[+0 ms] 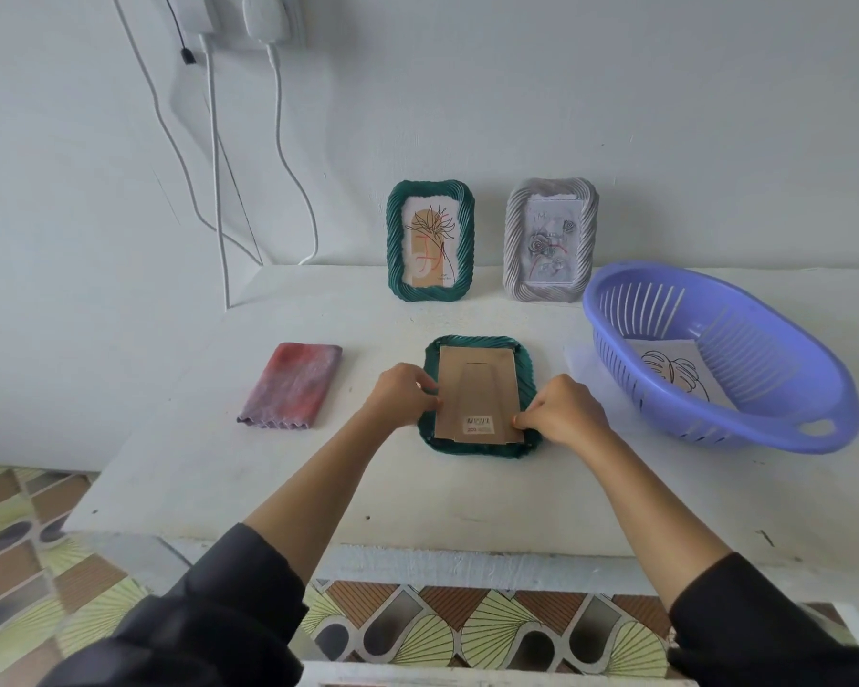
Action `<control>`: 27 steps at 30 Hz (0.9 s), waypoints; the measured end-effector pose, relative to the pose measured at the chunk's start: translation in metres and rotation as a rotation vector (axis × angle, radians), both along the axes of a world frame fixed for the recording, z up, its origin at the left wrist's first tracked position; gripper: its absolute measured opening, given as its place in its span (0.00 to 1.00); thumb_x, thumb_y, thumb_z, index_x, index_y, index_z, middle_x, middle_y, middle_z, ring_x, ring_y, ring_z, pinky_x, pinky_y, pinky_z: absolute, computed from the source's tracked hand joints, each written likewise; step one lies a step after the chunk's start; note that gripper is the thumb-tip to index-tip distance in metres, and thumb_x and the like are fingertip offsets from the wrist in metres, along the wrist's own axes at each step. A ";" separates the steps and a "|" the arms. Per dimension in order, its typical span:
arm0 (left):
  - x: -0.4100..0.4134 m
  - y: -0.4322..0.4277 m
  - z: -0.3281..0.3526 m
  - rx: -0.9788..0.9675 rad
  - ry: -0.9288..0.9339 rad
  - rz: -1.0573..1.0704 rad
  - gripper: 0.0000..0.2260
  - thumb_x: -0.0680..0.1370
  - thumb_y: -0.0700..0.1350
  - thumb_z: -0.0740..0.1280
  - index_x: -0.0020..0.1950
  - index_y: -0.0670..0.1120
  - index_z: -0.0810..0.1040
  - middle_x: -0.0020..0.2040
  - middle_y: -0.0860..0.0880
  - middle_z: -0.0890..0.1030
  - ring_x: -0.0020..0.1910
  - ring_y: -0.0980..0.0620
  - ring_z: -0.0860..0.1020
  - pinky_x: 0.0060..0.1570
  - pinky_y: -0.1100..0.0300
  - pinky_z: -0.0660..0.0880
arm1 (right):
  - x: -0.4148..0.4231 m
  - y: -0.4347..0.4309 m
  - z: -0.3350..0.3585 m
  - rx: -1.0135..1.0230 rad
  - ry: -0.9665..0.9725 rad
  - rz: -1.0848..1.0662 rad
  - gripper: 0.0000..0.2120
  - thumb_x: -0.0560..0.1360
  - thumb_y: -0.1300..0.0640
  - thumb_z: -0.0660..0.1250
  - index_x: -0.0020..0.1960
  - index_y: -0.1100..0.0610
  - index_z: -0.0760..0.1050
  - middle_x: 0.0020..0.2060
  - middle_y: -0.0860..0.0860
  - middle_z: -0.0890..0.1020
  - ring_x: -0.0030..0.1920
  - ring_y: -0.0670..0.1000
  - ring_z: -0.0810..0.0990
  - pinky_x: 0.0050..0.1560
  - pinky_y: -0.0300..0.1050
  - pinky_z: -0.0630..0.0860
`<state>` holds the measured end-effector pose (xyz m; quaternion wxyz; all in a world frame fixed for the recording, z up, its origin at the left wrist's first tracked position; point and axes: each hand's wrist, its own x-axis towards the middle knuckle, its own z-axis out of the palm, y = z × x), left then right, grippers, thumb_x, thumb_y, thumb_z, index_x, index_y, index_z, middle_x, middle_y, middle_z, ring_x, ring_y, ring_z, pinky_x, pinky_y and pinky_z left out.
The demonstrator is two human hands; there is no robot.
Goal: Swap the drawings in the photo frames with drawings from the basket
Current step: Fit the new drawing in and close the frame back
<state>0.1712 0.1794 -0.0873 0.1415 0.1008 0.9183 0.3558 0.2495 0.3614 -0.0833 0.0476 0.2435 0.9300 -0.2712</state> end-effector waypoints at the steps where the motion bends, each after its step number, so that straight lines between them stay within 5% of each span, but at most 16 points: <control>1: 0.001 -0.001 -0.001 0.004 0.000 -0.013 0.10 0.73 0.41 0.70 0.54 0.42 0.79 0.47 0.46 0.75 0.41 0.48 0.75 0.46 0.55 0.79 | 0.000 -0.001 0.000 -0.002 0.004 -0.002 0.15 0.66 0.53 0.72 0.47 0.61 0.78 0.43 0.56 0.82 0.47 0.58 0.80 0.51 0.48 0.74; 4: 0.005 -0.003 -0.003 0.009 0.020 -0.027 0.12 0.73 0.42 0.70 0.55 0.43 0.79 0.49 0.46 0.75 0.42 0.50 0.74 0.41 0.60 0.75 | 0.002 -0.001 0.000 -0.016 0.014 -0.014 0.14 0.66 0.53 0.72 0.46 0.61 0.79 0.42 0.56 0.82 0.47 0.58 0.80 0.49 0.47 0.74; 9: 0.010 -0.015 -0.004 -0.036 0.152 -0.158 0.17 0.69 0.46 0.74 0.57 0.47 0.79 0.56 0.48 0.73 0.52 0.50 0.73 0.48 0.60 0.70 | 0.011 0.006 -0.005 -0.075 0.123 0.065 0.09 0.67 0.54 0.73 0.43 0.59 0.81 0.35 0.50 0.78 0.42 0.54 0.78 0.44 0.44 0.70; 16: 0.015 -0.029 -0.007 -0.008 0.179 -0.393 0.13 0.67 0.42 0.76 0.51 0.46 0.83 0.55 0.50 0.78 0.51 0.56 0.74 0.53 0.60 0.74 | 0.021 0.023 -0.012 -0.128 0.180 0.444 0.15 0.64 0.56 0.77 0.51 0.51 0.82 0.38 0.42 0.76 0.33 0.34 0.73 0.34 0.29 0.66; 22: 0.013 -0.030 -0.008 -0.202 0.319 -0.502 0.11 0.71 0.49 0.73 0.52 0.50 0.83 0.58 0.53 0.79 0.47 0.57 0.73 0.47 0.66 0.66 | 0.021 0.025 -0.012 0.121 0.208 0.582 0.15 0.68 0.49 0.73 0.54 0.50 0.81 0.48 0.45 0.80 0.46 0.44 0.74 0.45 0.39 0.61; 27: 0.016 -0.035 -0.010 -0.307 0.450 -0.601 0.09 0.75 0.52 0.67 0.52 0.53 0.83 0.60 0.54 0.77 0.54 0.53 0.75 0.49 0.59 0.72 | 0.023 0.026 -0.015 0.196 0.200 0.681 0.15 0.72 0.50 0.69 0.57 0.52 0.79 0.49 0.47 0.80 0.52 0.48 0.73 0.52 0.42 0.63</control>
